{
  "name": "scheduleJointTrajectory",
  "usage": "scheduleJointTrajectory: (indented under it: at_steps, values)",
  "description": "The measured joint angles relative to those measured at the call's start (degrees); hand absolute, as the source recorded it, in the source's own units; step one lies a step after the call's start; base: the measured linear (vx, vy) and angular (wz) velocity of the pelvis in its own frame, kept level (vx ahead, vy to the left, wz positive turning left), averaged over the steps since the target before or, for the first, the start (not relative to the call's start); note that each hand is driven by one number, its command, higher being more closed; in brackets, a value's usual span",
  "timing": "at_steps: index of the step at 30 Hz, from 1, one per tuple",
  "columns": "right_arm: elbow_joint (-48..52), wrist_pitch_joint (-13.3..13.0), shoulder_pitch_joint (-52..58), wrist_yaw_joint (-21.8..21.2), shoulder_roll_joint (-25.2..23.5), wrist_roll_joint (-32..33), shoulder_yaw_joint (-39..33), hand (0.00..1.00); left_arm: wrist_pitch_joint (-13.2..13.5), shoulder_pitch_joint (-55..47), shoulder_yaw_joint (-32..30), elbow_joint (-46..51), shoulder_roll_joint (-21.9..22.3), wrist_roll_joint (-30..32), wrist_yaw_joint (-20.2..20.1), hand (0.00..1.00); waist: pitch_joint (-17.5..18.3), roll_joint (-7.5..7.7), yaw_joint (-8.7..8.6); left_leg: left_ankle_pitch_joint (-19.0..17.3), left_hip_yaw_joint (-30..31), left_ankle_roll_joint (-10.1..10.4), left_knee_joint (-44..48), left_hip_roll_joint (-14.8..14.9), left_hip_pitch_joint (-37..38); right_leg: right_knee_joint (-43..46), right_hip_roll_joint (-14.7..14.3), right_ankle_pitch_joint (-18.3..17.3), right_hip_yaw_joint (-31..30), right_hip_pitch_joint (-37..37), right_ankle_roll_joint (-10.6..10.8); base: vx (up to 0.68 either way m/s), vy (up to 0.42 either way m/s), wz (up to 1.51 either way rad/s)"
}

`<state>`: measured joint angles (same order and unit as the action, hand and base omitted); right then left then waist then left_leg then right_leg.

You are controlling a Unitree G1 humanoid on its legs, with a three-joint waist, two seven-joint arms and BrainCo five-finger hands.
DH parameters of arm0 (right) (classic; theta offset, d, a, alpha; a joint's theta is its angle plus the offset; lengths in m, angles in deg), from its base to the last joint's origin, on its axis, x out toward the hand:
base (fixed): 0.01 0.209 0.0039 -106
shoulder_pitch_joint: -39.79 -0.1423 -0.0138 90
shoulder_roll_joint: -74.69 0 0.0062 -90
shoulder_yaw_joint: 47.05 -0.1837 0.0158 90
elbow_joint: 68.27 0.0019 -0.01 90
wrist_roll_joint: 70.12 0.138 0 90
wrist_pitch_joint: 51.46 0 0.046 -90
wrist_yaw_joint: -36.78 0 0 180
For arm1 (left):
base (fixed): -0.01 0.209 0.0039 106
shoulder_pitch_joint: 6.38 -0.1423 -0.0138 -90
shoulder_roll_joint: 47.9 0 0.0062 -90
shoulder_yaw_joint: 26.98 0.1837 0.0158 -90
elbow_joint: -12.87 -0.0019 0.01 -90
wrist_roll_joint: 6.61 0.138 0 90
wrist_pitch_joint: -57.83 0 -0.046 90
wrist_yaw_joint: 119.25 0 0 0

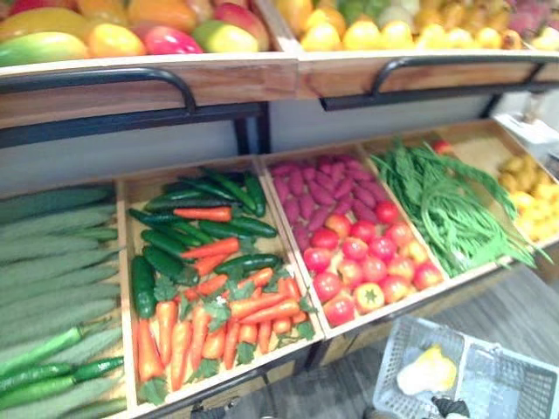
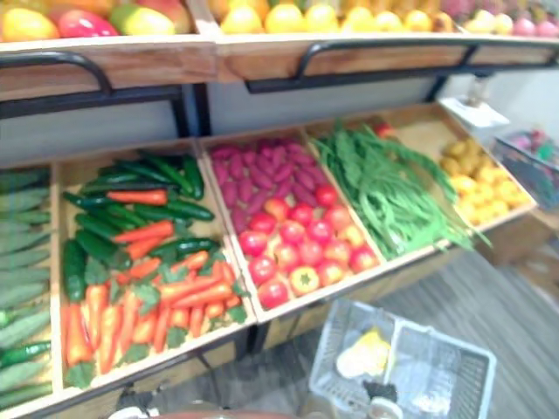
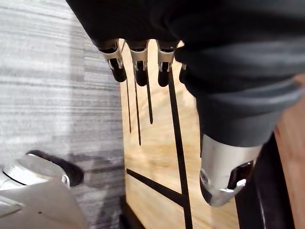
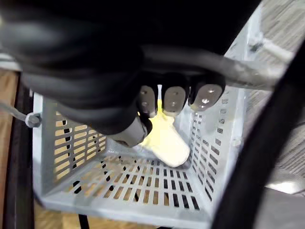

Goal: Pick vegetable in the basket

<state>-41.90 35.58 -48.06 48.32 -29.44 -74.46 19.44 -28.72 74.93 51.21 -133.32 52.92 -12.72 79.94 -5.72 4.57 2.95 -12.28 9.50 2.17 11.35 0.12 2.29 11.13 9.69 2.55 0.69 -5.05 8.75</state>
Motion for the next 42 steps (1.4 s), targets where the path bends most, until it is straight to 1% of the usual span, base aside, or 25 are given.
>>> scheduleJointTrajectory:
  at_steps: [1, 2, 3, 4, 5, 6, 8, 9, 10, 13, 14, 15, 18, 20, 21, 22, 24, 27, 29, 30, 32, 33, 36, 40, 42]
  values:
    - [-0.07, 0.9, 0.21, 0.39, -0.14, 0.21, -0.07, 1.0, 0.31, -0.52, -1.46, 0.01, 0.49, -0.6, 0.4, 0.0, 0.46, -0.19, 0.8, -1.0, 0.56, 1.28, 0.84, 1.12, -0.12, -1.41, -0.42, -2.62, 1.31, 1.48, -0.24, 0.17, -0.424, 0.45]
    - [-0.1, 1.71, 0.54, 0.55, 0.37, 0.47, -0.23, 1.0, 0.59, -0.6, -2.87, -0.07, 1.73, -1.03, 0.79, 0.0, 0.8, -1.19, 1.58, -1.69, 0.83, 2.1, 1.18, 2.92, -0.43, -3.52, -1.86, -3.42, 3.27, 2.71, -1.12, 0.15, -0.449, 0.31]
    - [-0.05, 2.62, 1.06, 0.45, 1.11, 0.94, -0.25, 1.0, 1.17, -0.51, -4.92, -0.85, 3.42, -2.84, 1.11, 0.0, 1.07, -2.35, 1.89, -1.74, 0.36, 2.35, 0.73, 5.01, -1.36, -5.68, -3.24, -3.73, 5.9, 3.45, -1.67, 0.12, -0.398, 0.53]
    - [0.26, 3.09, 1.27, 0.47, 1.81, 1.36, -0.88, 1.0, 1.15, -0.48, -6.64, -1.51, 4.35, -3.22, 1.22, 0.0, 1.34, -3.62, 1.46, -0.85, -1.93, 2.55, 0.2, 6.8, -2.07, -6.29, -3.57, -3.97, 8.3, 4.0, -2.14, 0.13, -0.436, 1.07]
    - [0.17, 3.97, 2.06, 0.67, 2.63, 3.06, -2.87, 1.0, 1.12, -0.42, -8.16, -2.69, 5.1, -4.48, 1.24, 0.0, 1.72, -4.54, 0.52, 1.11, -8.67, 2.45, -0.72, 9.2, -1.99, -6.76, -3.35, -4.4, 11.81, 5.62, -2.82, 0.07, -0.194, 1.21]
    - [0.07, 4.35, 2.66, 0.81, 2.9, 3.7, -3.98, 1.0, 1.04, -0.56, -8.76, -3.13, 5.35, -4.92, 1.26, 0.0, 1.87, -4.77, 0.2, 1.9, -12.3, 2.41, -1.18, 10.16, -1.99, -7.12, -3.16, -4.58, 13.57, 6.62, -3.09, 0.06, -0.198, 1.5]
    - [-0.22, 5.31, 3.75, 2.3, 2.96, 7.2, -7.99, 1.0, -0.21, -1.12, -10.96, -3.56, 5.67, -4.33, 1.3, 0.0, 1.99, -4.93, -0.51, 4.55, -24.82, 1.38, -1.19, 12.4, -1.76, -7.67, -1.84, -5.22, 20.02, 9.06, -3.42, 0.0, -0.113, 1.41]
    - [-0.26, 5.58, 3.63, 2.58, 2.97, 7.65, -8.86, 1.0, -0.61, -1.37, -11.42, -3.8, 5.61, -4.04, 1.3, 0.0, 1.98, -4.91, -0.57, 5.15, -26.53, 1.73, -1.33, 12.64, -1.75, -7.75, -1.55, -5.31, 21.07, 9.36, -3.36, -0.02, -0.046, 0.99]
    - [-0.46, 5.73, 3.57, 2.9, 3.43, 7.83, -9.91, 1.0, -1.67, -2.26, -12.3, -4.52, 5.51, -3.8, 1.42, 0.0, 1.98, -4.91, -0.36, 6.58, -26.9, 3.58, -2.27, 12.31, -1.59, -7.71, -1.16, -5.51, 21.64, 9.52, -3.05, -0.06, 0.046, 0.42]
    - [-1.56, 5.21, 3.58, 2.78, 3.48, 7.7, -9.93, 1.0, -3.88, -5.82, -12.63, -5.58, 4.84, -3.78, 2.17, 0.0, 2.62, -4.31, -0.61, 7.52, -26.52, 3.04, -6.04, 9.86, -0.38, -8.96, -0.05, -5.13, 20.88, 9.6, -2.19, -0.07, 0.067, 0.05]
    - [-1.67, 5.1, 3.64, 2.67, 3.56, 7.6, -9.96, 1.0, -4.07, -6.22, -12.62, -5.58, 4.73, -3.75, 2.15, 0.0, 2.74, -4.36, -0.61, 7.87, -26.65, 3.3, -7.3, 9.3, 0.06, -9.21, 0.27, -4.91, 20.73, 9.59, -1.88, -0.08, 0.084, 0.03]
    - [-1.91, 4.56, 3.82, 2.15, 3.86, 7.56, -10.6, 1.0, -4.18, -6.57, -12.44, -5.85, 4.51, -3.66, 2.05, 0.0, 2.99, -3.9, -1.07, 9.29, -26.56, 3.24, -10.28, 7.97, 0.52, -9.45, 0.87, -4.82, 20.55, 9.18, -1.66, -0.06, 0.085, 0.09]
    - [-2.07, 3.6, 4.55, 1.86, 4.15, 7.43, -12.33, 1.0, -5.29, -5.99, -9.91, -6.68, 3.57, -1.54, 0.86, 0.0, 3.75, -4.5, -1.45, 12.72, -25.85, 3.16, -17.31, 5.55, 3.74, -10.03, 1.37, -4.77, 19.76, 9.29, -1.51, 0.01, 0.079, 0.11]
    - [-2.08, 3.34, 4.86, 1.78, 4.18, 7.38, -13.21, 1.0, -5.32, -4.74, -8.45, -7.08, 3.04, -1.54, 0.52, 0.0, 3.68, -4.63, -1.6, 13.35, -25.47, 2.7, -17.29, 4.92, 3.98, -9.68, 1.8, -4.4, 19.58, 9.95, -1.17, 0.06, 0.056, 0.08]
    - [-2.08, 3.29, 4.98, 1.71, 4.22, 7.08, -13.31, 1.0, -5.29, -4.19, -7.63, -7.21, 2.58, -1.65, 0.46, 0.0, 3.67, -4.59, -2.13, 13.45, -24.68, 2.55, -17.29, 4.52, 4.16, -9.11, 2.2, -4.14, 20.03, 10.36, -0.73, 0.05, 0.032, 0.2]
    - [-2.08, 3.19, 4.88, 1.67, 4.23, 6.98, -13.3, 1.0, -5.2, -3.39, -7.01, -7.2, 2.29, -1.75, 0.39, 0.0, 3.65, -4.52, -2.79, 13.42, -24.24, 2.46, -17.3, 4.26, 4.17, -8.32, 2.58, -4.36, 20.1, 10.3, -1.0, 0.05, 0.04, 0.22]
    - [-2.07, 2.71, 4.61, 1.63, 4.36, 6.44, -13.11, 1.0, -4.85, -2.01, -5.7, -7.2, 1.87, -2.55, 0.21, 0.0, 3.56, -4.4, -2.93, 13.33, -24.18, 2.23, -17.31, 3.82, 4.11, -7.22, 3.17, -4.74, 19.79, 9.79, -1.44, 0.03, 0.057, 0.05]
    - [-2.06, 2.02, 4.11, 1.16, 4.6, 6.36, -11.81, 1.0, -1.74, -0.35, -3.67, -7.08, 0.7, -4.48, -0.46, 0.0, 3.01, -3.69, -2.9, 12.94, -24.51, 1.73, -17.33, 2.91, 3.69, -5.71, 4.18, -5.45, 18.75, 8.29, -2.31, -0.01, 0.068, -0.07]
    - [-2.06, 1.73, 3.67, 0.17, 4.19, 6.36, -11.33, 1.0, 0.67, 0.0, -3.67, -7.06, -0.8, -7.08, -0.5, 0.0, 2.08, -2.59, -2.92, 12.7, -24.5, 1.68, -17.34, 2.61, 3.84, -5.38, 4.43, -5.73, 18.29, 8.3, -2.72, -0.02, 0.044, -0.02]
    - [-2.05, 1.56, 3.64, 0.0, 3.97, 6.36, -11.26, 1.0, 1.26, -0.01, -3.69, -7.06, -1.19, -7.37, -0.5, 0.0, 1.92, -2.33, -2.91, 12.69, -24.4, 1.69, -17.34, 2.6, 3.82, -5.27, 4.43, -5.88, 18.29, 8.3, -2.94, -0.02, 0.025, 0.06]
    - [-2.07, 1.39, 3.66, -0.53, 3.37, 6.37, -10.03, 1.0, 4.16, -0.07, -3.8, -6.76, -2.4, -9.05, -0.08, 0.0, 1.37, -1.11, -2.79, 12.71, -23.94, 1.69, -17.35, 2.55, 3.82, -5.28, 4.33, -6.72, 18.22, 8.43, -2.87, 0.0, 0.008, 0.09]
    - [-2.07, 1.39, 3.67, -0.55, 3.37, 6.38, -9.87, 1.0, 4.4, -0.14, -3.82, -6.64, -2.41, -9.16, 0.06, 0.0, 1.35, -1.04, -2.76, 12.71, -23.92, 1.7, -17.35, 2.56, 3.82, -5.38, 4.29, -6.8, 18.22, 8.43, -2.75, 0.01, 0.001, 0.06]
    - [-2.48, 1.38, 3.76, -0.48, 3.37, 6.37, -9.27, 1.0, 7.47, -0.07, -3.79, -6.18, -2.17, -9.35, 1.06, 0.0, 1.2, -0.75, -2.7, 12.71, -23.41, 1.69, -17.35, 2.65, 3.7, -7.7, 3.52, -6.85, 17.61, 9.34, -2.63, 0.04, -0.002, 0.09]
    - [-2.7, 1.38, 4.49, -0.38, 3.28, 6.48, -7.81, 1.0, 12.34, -0.73, -3.85, -1.37, -2.0, -7.95, 3.63, 0.0, 1.25, -0.26, -2.47, 12.6, -23.01, 1.65, -17.34, 2.76, 3.63, -10.18, 2.64, -5.96, 17.28, 10.42, -2.05, 0.11, -0.008, 0.05]
    - [-2.73, 1.38, 4.64, -0.31, 3.33, 6.4, -7.58, 1.0, 13.02, -1.0, -3.84, -0.2, -1.99, -6.37, 4.88, 0.0, 1.27, -0.15, -2.49, 12.52, -22.99, 1.74, -17.33, 2.85, 3.43, -10.33, 2.49, -5.8, 17.27, 10.41, -1.78, 0.08, -0.011, -0.01]
